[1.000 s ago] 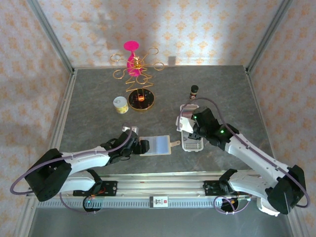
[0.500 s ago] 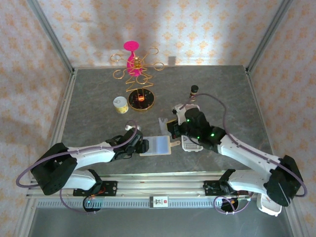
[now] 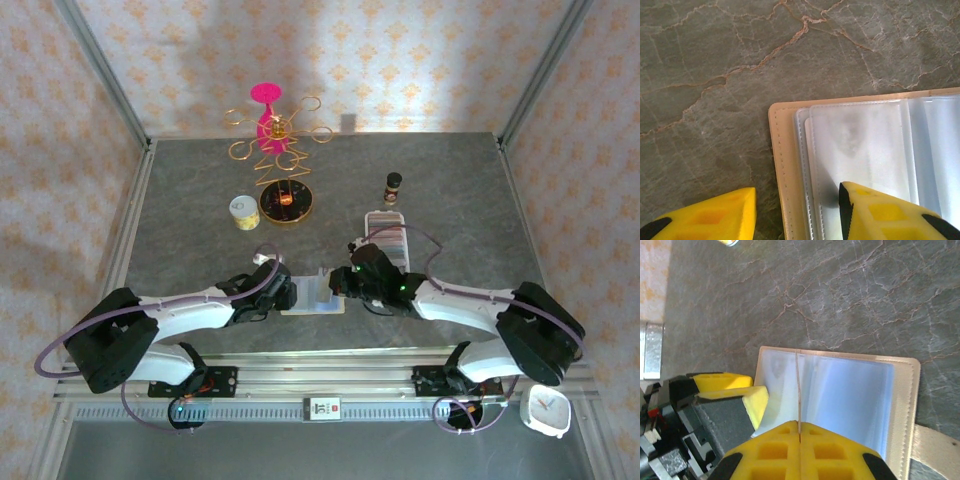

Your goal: Put the credit cards into the card holder

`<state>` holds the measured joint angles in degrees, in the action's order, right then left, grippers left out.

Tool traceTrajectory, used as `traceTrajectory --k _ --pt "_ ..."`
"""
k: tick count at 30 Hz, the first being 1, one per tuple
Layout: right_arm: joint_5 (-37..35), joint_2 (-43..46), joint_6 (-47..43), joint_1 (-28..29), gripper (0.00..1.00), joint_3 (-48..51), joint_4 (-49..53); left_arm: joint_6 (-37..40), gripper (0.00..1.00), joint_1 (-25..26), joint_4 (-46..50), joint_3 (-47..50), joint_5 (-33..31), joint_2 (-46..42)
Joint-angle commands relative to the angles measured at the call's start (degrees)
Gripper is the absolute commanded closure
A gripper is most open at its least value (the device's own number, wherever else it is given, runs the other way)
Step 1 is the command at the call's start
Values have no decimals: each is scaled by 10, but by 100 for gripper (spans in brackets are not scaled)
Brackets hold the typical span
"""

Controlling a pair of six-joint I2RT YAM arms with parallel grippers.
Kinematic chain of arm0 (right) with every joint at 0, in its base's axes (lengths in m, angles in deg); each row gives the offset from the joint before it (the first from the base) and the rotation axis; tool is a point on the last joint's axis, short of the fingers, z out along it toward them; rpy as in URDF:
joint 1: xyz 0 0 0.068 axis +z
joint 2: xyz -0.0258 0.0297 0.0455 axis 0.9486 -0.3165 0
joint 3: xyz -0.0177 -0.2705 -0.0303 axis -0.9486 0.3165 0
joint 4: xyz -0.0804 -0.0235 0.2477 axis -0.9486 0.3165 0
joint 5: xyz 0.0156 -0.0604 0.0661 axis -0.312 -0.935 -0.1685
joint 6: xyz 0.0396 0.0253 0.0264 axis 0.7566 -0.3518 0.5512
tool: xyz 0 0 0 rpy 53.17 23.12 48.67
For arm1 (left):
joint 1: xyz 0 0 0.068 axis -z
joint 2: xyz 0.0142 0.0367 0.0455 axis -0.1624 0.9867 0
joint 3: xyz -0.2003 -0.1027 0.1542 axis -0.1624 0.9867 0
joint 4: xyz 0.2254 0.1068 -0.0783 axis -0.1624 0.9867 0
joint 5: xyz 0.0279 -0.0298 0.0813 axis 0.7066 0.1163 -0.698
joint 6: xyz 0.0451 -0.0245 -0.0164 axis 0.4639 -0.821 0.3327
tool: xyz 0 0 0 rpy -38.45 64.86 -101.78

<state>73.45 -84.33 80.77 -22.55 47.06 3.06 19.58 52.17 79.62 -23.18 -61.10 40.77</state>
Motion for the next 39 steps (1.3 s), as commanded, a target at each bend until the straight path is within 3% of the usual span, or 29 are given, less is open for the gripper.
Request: traceTrajectory --k 1,19,39 --pt "-10 -19 52 3 100 4 -69 2 58 6 -7 12 9 16" --pt "-23 -81 68 4 100 10 -79 -3 70 7 -12 25 12 7" --pt "-58 -66 65 4 100 15 -44 -8 75 7 -15 30 9 7"
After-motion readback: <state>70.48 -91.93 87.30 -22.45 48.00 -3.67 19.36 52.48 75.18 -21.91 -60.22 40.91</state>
